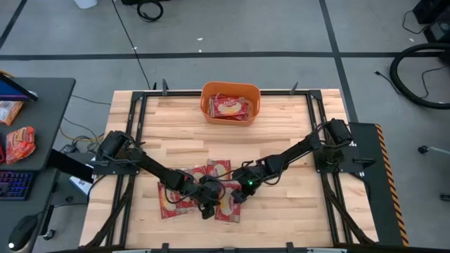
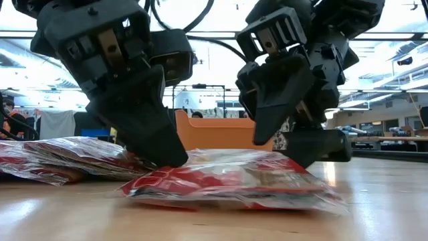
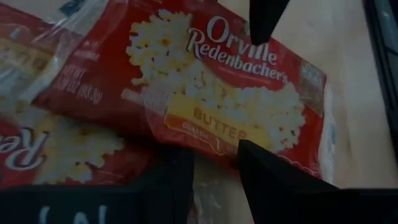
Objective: Sort popcorn bags into baskets
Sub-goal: Put the red popcorn bag into the orange bin
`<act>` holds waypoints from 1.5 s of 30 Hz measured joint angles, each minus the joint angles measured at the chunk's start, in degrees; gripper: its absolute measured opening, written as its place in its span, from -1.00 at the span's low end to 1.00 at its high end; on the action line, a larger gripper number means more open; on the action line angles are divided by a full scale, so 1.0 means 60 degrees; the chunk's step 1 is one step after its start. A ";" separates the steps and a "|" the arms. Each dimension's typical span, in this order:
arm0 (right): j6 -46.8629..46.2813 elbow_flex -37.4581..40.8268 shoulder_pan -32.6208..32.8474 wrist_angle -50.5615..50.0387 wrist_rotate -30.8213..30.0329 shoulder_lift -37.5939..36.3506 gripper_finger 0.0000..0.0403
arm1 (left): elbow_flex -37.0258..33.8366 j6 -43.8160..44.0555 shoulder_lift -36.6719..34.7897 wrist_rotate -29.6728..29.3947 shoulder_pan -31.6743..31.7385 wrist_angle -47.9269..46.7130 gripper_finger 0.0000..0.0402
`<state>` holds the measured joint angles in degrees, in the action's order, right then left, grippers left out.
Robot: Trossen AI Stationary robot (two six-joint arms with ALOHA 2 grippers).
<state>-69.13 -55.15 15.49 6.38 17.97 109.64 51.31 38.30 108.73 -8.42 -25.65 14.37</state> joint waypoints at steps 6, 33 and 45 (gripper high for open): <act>-0.0207 0.0010 -0.0004 0.0436 -0.1040 0.0031 0.13 | -0.0004 0.0012 0.0000 0.0098 -0.0010 -0.0036 -0.35; 0.0511 -0.0001 -0.1763 -0.0901 -0.2470 -0.2266 -0.91 | -0.0004 -0.0997 -0.5274 -0.0885 0.0058 -0.5734 -0.35; -0.4577 -0.0023 -0.3231 0.0083 -0.7873 -0.2876 -0.89 | -0.0004 -0.1012 -0.5475 -0.1997 0.0111 -0.5780 -0.35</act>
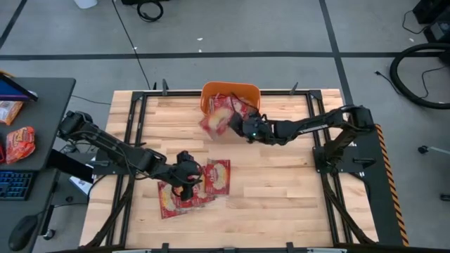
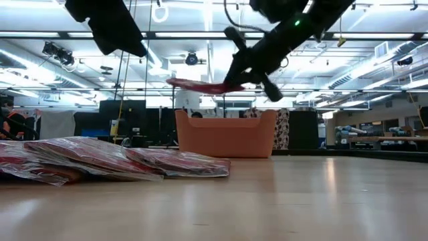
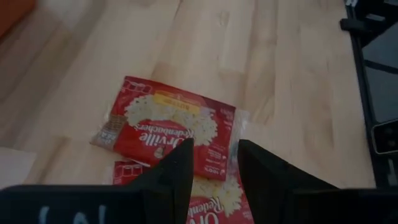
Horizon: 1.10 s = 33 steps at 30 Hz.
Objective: Sort popcorn bags into baskets
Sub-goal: Put the red popcorn bag into the orange bin
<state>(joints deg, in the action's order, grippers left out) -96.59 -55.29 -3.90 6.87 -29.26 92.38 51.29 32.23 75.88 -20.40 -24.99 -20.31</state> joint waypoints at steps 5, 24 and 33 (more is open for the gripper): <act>-0.3093 0.0015 0.0040 0.0159 -0.2027 0.0752 -0.88 | 0.0000 0.0019 0.0004 -0.0102 0.0014 -0.0016 -0.35; -0.6237 -0.0040 -0.1305 0.3637 -0.1860 0.3336 -0.63 | -0.0004 0.0780 0.0004 0.0615 -0.0001 -0.0041 -0.35; -0.3740 -0.0010 -0.1403 0.4616 -0.2176 0.3237 -0.61 | 0.0000 0.0775 0.0004 0.0620 -0.0001 -0.0212 -0.35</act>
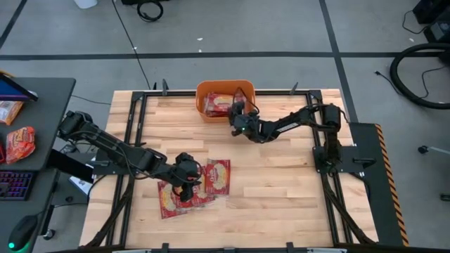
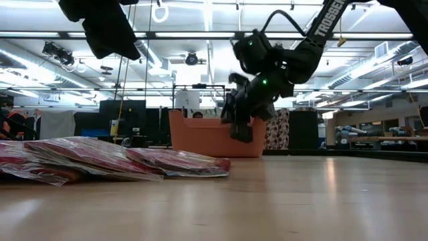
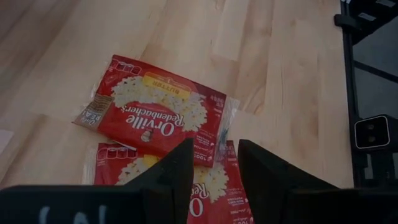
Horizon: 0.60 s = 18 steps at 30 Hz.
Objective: Sort popcorn bags into baskets
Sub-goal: Put the red popcorn bag into the orange bin
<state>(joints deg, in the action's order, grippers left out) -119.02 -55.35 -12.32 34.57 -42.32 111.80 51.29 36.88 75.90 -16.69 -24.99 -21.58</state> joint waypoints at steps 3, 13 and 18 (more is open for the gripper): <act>0.0506 -0.0011 -0.0009 0.0484 -0.0124 -0.0026 -0.61 | -0.0004 -0.0004 0.0000 0.0000 0.0000 -0.0004 -0.35; 0.4463 -0.0008 0.0576 0.2591 -0.0034 -0.0046 -0.62 | -0.0002 -0.0007 0.0000 0.0190 0.0004 -0.0401 -0.35; 0.7483 -0.0008 0.0910 0.2383 0.3075 -0.0415 -0.66 | -0.0004 0.0000 0.0000 0.0931 -0.0083 -0.0868 -0.35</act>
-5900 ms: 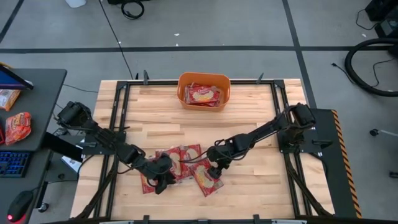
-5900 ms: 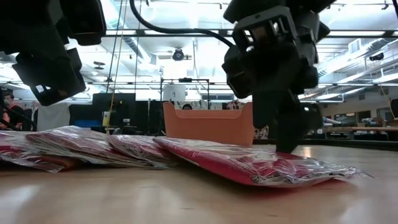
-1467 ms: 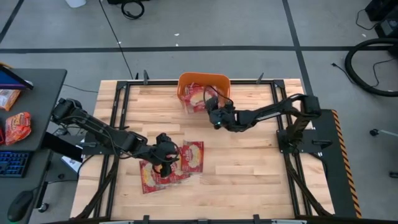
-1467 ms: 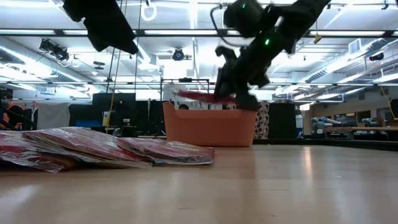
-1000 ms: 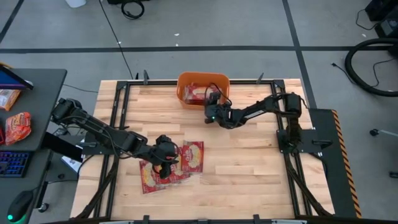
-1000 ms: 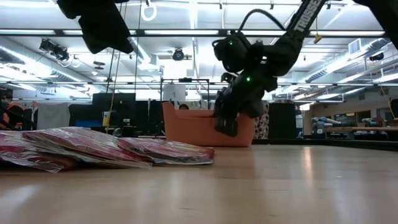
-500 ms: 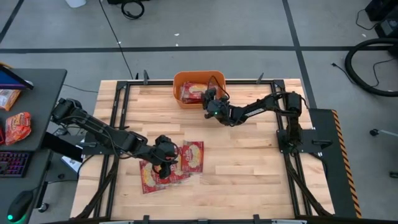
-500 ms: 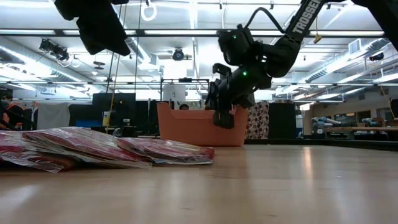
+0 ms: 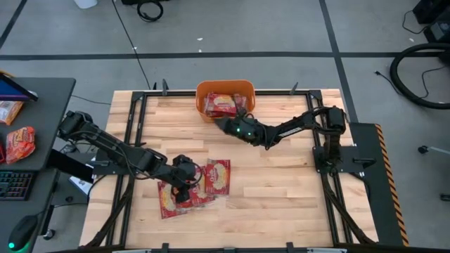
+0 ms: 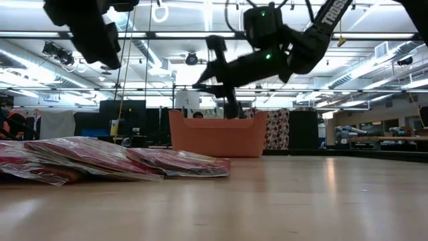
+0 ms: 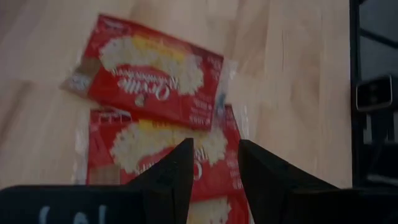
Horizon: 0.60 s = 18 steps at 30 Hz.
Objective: Sort popcorn bags into baskets
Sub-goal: Put the red popcorn bag into the orange bin
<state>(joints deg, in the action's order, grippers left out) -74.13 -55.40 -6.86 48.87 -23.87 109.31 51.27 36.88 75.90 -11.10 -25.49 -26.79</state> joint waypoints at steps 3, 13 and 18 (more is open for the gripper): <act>0.1248 0.0000 0.0291 -0.0832 0.1747 -0.0371 -0.70 | 0.0000 0.0000 0.0004 0.0142 -0.0231 -0.0284 -0.35; 0.3843 0.0000 0.1522 -0.6543 0.3837 -0.1830 -0.81 | 0.0000 -0.0212 0.0011 -0.0587 -0.1096 -0.1039 -0.35; 0.4615 0.0003 0.1961 -0.7210 0.4384 -0.1846 -0.80 | 0.0000 -0.0834 0.0078 -0.1128 -0.1197 -0.1026 -0.35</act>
<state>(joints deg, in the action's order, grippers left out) -46.44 -55.38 4.91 5.61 2.43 98.24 51.27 31.88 76.37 -17.87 -32.67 -32.95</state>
